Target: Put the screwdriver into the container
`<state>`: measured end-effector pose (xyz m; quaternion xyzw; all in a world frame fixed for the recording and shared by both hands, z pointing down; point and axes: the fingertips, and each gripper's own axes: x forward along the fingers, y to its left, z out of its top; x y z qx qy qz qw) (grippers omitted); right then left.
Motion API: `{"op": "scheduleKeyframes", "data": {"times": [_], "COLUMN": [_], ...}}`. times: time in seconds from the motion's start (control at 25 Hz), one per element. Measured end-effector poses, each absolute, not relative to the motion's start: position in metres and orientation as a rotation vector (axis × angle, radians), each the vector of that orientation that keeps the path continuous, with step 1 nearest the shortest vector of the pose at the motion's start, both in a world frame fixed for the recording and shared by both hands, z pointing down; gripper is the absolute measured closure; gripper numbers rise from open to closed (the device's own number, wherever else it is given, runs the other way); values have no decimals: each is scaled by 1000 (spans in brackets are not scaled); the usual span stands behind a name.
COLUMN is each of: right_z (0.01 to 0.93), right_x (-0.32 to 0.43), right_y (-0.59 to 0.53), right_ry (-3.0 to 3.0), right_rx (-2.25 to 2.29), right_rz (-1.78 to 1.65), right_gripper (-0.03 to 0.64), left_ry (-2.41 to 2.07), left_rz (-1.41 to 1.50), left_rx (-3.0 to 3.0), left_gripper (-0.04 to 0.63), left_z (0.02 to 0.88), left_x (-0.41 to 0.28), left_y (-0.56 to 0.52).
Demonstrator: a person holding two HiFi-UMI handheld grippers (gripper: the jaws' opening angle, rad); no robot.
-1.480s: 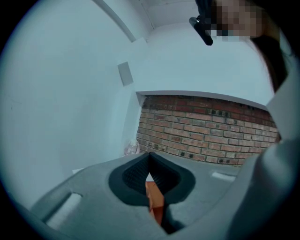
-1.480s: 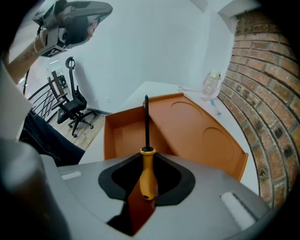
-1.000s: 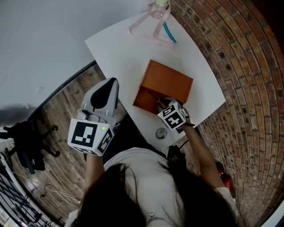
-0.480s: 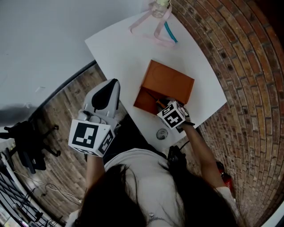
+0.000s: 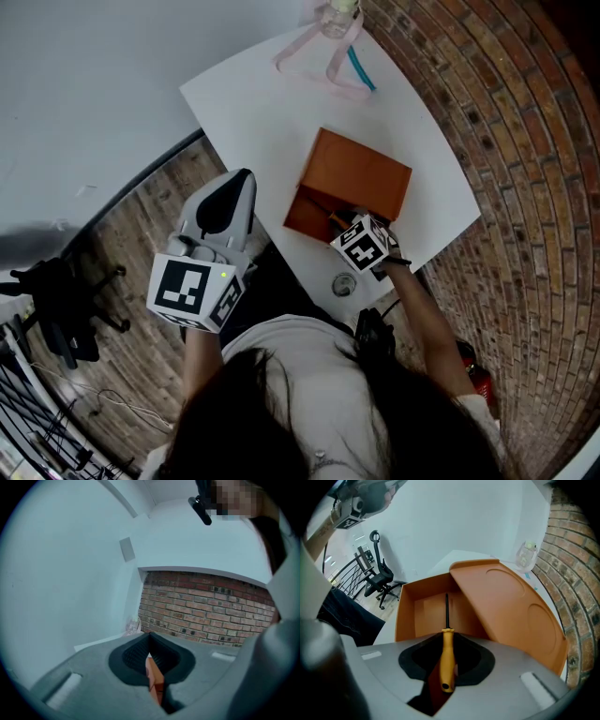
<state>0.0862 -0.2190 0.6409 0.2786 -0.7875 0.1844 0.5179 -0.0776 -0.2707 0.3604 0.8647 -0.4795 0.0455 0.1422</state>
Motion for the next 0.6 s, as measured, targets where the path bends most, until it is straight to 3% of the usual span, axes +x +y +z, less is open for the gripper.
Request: {"op": "scheduleKeyframes", "data": {"times": [0.6], "right_z": [644], "right_x": [85], "right_y": [-218], "right_ry": [-1871], "right_rx": [653], "right_rz": [445], "right_gripper": [532], "left_ry": [-1356], "left_rz": [129], "left_rx": [2508], "left_gripper": [595], "left_z": [357], "left_x": [-75], "left_y": [-271]}}
